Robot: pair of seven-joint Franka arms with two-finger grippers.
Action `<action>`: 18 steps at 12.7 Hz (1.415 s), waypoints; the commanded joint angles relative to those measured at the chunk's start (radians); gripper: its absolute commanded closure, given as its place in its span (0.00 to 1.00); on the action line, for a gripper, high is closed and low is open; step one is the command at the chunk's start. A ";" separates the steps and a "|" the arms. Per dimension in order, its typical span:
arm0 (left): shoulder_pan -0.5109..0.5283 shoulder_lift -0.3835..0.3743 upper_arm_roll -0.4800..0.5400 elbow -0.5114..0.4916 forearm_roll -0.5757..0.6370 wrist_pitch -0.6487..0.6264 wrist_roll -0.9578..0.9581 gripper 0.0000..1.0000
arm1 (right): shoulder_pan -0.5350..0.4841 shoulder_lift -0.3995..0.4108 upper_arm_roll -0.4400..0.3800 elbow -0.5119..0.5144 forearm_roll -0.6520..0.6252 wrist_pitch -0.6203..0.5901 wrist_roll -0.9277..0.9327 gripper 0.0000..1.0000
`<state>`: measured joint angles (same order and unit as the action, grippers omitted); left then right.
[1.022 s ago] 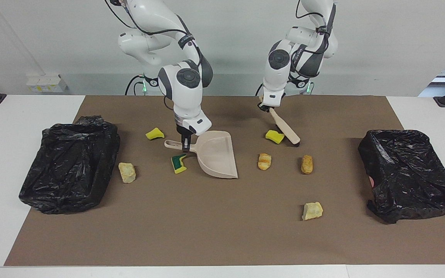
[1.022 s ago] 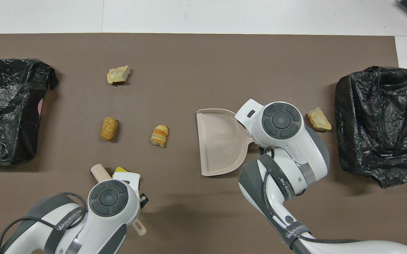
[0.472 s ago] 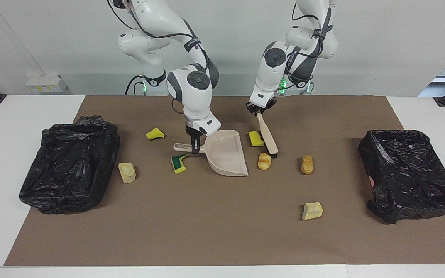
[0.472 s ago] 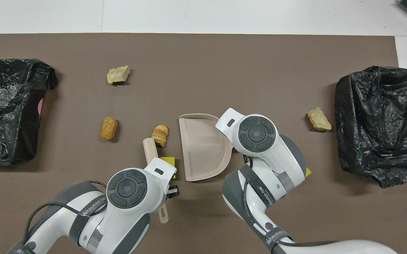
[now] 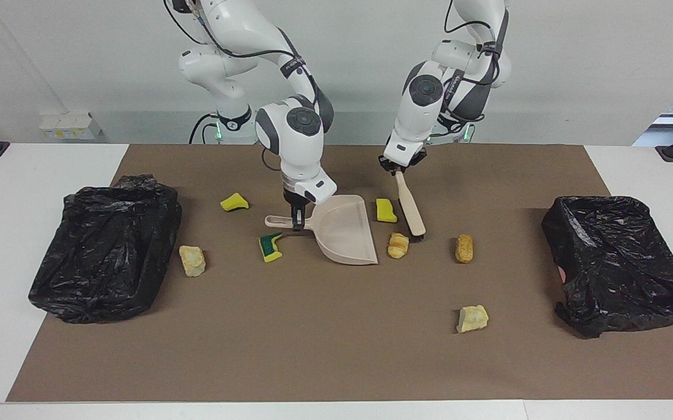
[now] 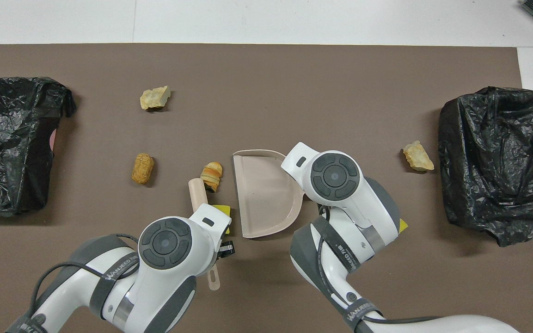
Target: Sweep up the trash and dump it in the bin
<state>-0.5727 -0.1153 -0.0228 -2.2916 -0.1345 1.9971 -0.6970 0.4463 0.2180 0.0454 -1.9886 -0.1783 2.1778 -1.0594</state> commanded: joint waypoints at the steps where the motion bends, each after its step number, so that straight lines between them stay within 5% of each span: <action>1: 0.065 0.017 -0.003 0.015 0.012 0.021 0.150 1.00 | 0.002 0.003 0.005 0.008 -0.010 -0.071 -0.011 1.00; 6: 0.050 0.042 -0.009 0.011 0.007 0.072 0.298 1.00 | 0.011 -0.005 0.004 0.048 -0.059 -0.155 -0.008 1.00; 12: -0.111 0.039 -0.016 0.015 -0.101 0.173 0.367 1.00 | 0.041 0.004 0.005 0.034 -0.059 -0.103 0.045 1.00; 18: -0.086 0.005 -0.003 0.096 -0.224 0.067 0.326 1.00 | 0.054 0.021 0.005 0.036 -0.059 -0.082 0.070 1.00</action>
<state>-0.6888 -0.0815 -0.0383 -2.2099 -0.3406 2.1367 -0.3598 0.5034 0.2316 0.0453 -1.9474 -0.2242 2.0711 -1.0127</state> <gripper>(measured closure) 0.740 0.692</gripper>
